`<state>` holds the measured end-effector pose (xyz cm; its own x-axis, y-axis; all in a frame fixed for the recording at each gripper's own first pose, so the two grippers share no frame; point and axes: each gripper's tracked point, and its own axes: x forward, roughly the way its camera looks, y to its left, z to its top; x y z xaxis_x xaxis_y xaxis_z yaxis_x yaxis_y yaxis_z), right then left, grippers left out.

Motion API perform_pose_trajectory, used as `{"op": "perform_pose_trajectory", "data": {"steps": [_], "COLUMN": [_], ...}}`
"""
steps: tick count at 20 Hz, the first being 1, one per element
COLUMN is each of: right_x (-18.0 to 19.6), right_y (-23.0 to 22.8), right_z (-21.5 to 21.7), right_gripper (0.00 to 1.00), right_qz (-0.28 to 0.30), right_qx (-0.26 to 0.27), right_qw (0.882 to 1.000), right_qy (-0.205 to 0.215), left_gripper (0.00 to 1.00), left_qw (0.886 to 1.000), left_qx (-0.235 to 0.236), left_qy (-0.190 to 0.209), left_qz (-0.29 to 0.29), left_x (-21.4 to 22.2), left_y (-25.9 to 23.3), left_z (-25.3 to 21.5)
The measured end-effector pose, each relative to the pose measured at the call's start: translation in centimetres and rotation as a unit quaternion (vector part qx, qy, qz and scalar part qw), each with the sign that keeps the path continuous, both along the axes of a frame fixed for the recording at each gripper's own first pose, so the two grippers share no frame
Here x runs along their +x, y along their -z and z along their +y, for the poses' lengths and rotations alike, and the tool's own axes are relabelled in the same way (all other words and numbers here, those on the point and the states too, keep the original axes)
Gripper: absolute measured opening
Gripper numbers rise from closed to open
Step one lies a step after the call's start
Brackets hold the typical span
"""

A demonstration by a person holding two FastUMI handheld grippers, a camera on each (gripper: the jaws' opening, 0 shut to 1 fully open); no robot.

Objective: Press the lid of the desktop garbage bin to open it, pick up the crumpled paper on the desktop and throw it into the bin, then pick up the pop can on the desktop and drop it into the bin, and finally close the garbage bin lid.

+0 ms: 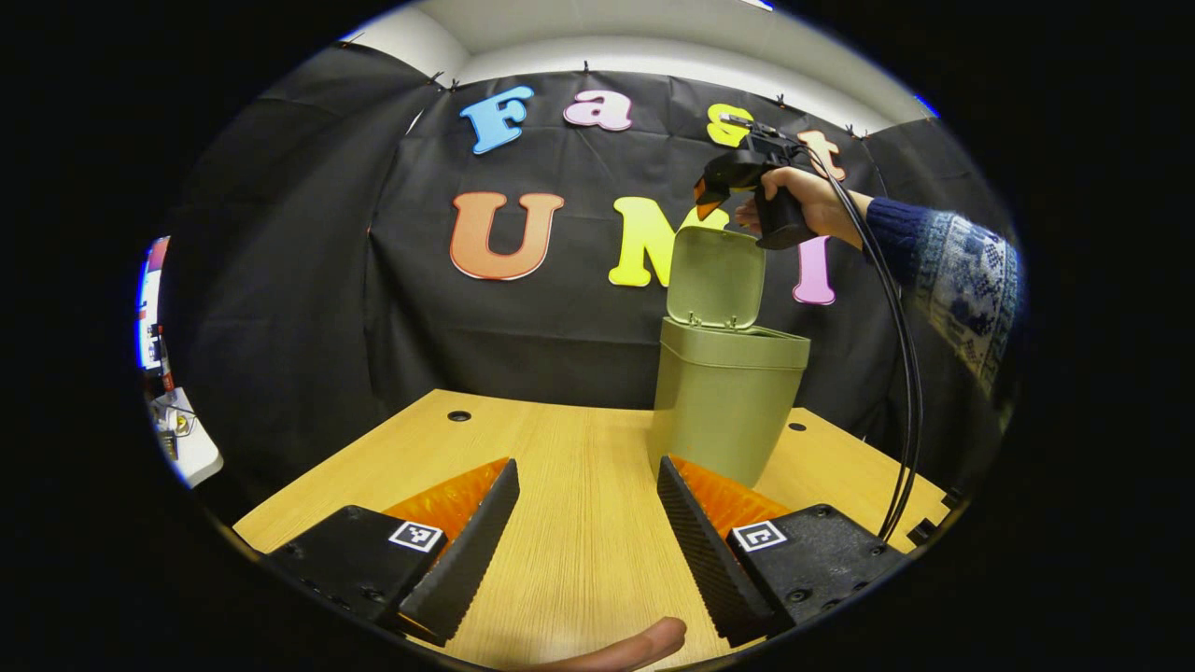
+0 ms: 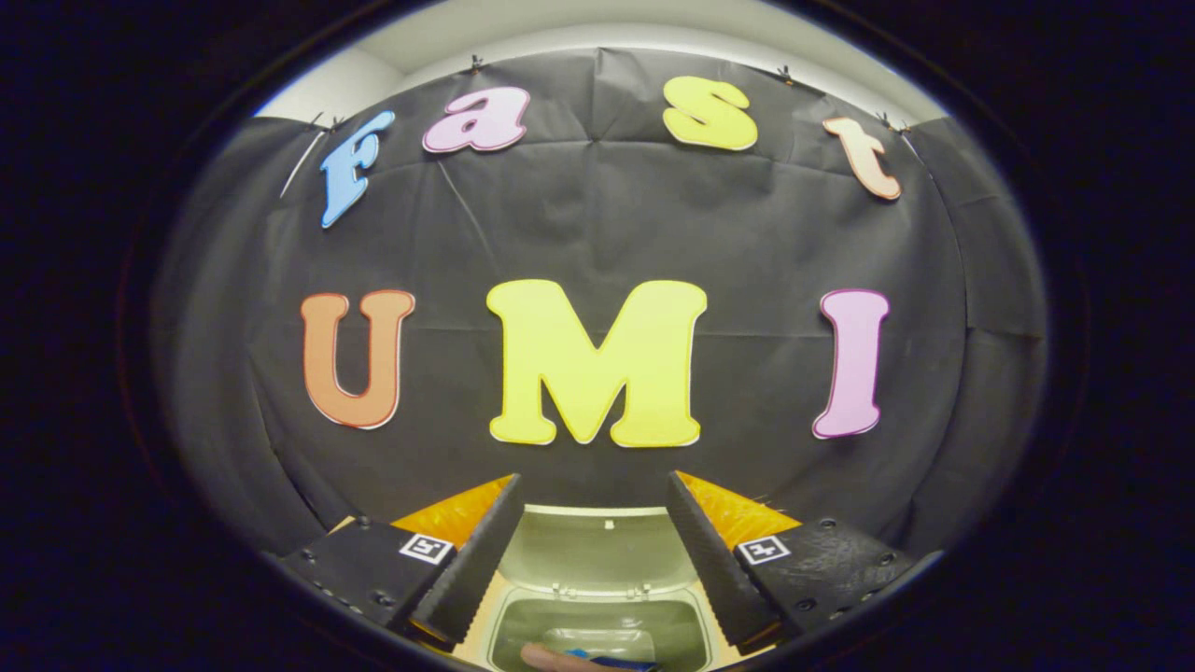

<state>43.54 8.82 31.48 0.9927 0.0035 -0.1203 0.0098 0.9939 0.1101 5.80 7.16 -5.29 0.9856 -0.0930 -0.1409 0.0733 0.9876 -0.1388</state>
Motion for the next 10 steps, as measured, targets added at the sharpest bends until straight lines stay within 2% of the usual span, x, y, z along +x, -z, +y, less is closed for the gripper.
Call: {"op": "perform_pose_trajectory", "data": {"steps": [5, 6, 8, 10], "right_x": [0.7, 0.5, -0.1, -1.0], "right_y": [1.5, 1.4, 1.6, 2.0], "right_z": [0.2, 0.0, -0.1, -0.3], "right_gripper": [0.95, 0.95, 0.93, 0.99], "right_qz": [0.02, 0.014, 0.01, 0.008], "right_qx": [0.018, 0.015, 0.018, 0.018], "right_qw": [1.0, 1.0, 0.999, 0.999], "right_qy": [-0.014, -0.02, -0.029, -0.031], "left_gripper": [0.97, 1.0, 0.96, 0.96], "left_qw": [0.999, 0.999, 0.999, 0.999], "left_qx": [-0.001, -0.002, -0.003, 0.0], "left_qy": [-0.039, -0.044, -0.046, -0.048], "left_qz": [-0.001, -0.001, -0.007, -0.011], "left_x": [0.4, 0.4, 0.4, 0.4], "left_y": [-0.2, -0.1, -0.4, -0.6], "left_z": [2.6, 2.9, 3.0, 3.0]}}
